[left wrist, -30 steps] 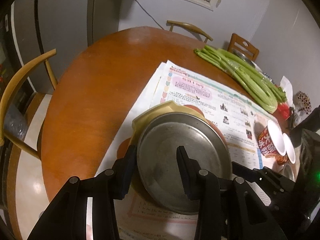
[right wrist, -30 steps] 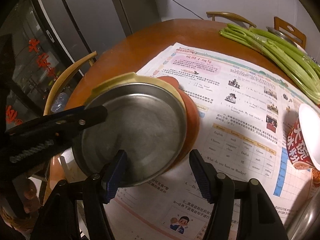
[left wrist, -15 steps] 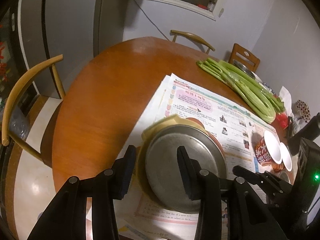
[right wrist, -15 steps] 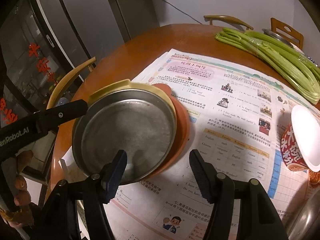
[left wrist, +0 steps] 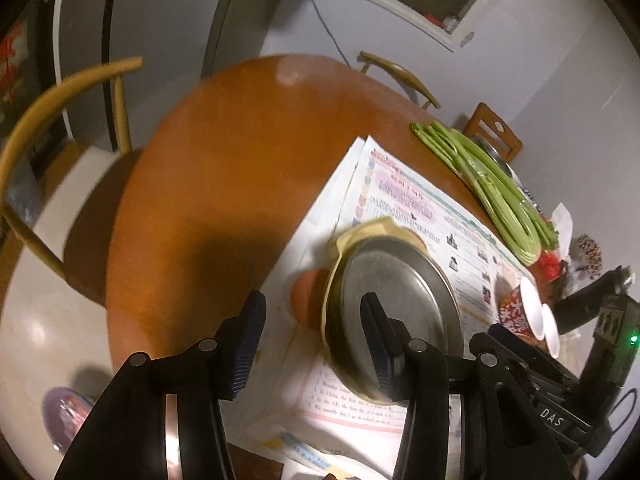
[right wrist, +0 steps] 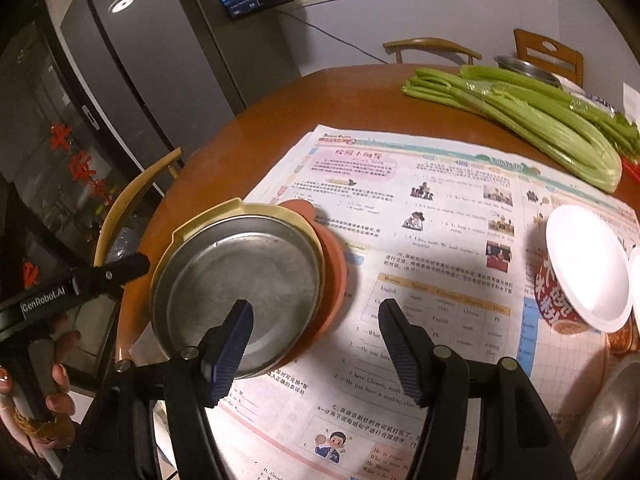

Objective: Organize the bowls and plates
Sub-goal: 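Lower the grey tray onto the yellow plate and settle it with the left tool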

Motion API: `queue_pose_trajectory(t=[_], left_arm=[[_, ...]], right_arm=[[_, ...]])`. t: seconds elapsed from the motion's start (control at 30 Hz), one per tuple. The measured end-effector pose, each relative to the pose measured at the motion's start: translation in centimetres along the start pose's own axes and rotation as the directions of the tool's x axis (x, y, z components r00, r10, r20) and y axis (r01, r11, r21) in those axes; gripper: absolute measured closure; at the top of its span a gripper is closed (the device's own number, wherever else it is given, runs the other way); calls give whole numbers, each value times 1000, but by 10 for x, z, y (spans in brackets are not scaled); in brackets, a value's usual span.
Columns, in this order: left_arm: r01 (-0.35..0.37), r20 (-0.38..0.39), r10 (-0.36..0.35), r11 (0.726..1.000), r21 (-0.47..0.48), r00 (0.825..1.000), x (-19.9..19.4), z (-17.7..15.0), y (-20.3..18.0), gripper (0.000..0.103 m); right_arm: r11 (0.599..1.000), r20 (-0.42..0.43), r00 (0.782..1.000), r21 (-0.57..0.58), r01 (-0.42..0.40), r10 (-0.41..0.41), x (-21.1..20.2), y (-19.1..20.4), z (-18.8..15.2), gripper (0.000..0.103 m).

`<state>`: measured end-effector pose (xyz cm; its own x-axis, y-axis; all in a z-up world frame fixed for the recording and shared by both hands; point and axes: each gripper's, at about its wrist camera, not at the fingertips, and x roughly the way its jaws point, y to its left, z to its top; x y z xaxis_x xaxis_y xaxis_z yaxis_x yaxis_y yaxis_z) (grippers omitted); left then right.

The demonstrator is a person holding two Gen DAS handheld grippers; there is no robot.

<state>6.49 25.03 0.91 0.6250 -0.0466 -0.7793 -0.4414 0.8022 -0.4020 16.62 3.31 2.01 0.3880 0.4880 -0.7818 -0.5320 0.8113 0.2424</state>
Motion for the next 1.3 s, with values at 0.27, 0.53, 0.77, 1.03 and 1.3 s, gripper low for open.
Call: queue_pose_trajectory(t=[0.27,0.53,0.77,1.03,1.3], left_arm=[[66,-84,-66,998,-1,994,27,-8,-12,52],[15,-106,-12,999,31,994,44,-6,-25,52],[20,-139,-10,998,66,990,59,-4,-42,52],[-9,-141,25,993,115,990,72,2,-62,52],[-22,-156,48,986,164,987,87,7,-87,52]], right_arm=[[998,-66,997,45,-46,49,16,-7,-3,38],[996,-109,990,25,-82,84,32,-1,-7,38],[996,-120,989,-6,-92,91,40,3,-7,38],[997,-106,991,-1,-76,76,40,-8,-2,38],[999,-93,995,6,-45,45,36,-23,0,38]])
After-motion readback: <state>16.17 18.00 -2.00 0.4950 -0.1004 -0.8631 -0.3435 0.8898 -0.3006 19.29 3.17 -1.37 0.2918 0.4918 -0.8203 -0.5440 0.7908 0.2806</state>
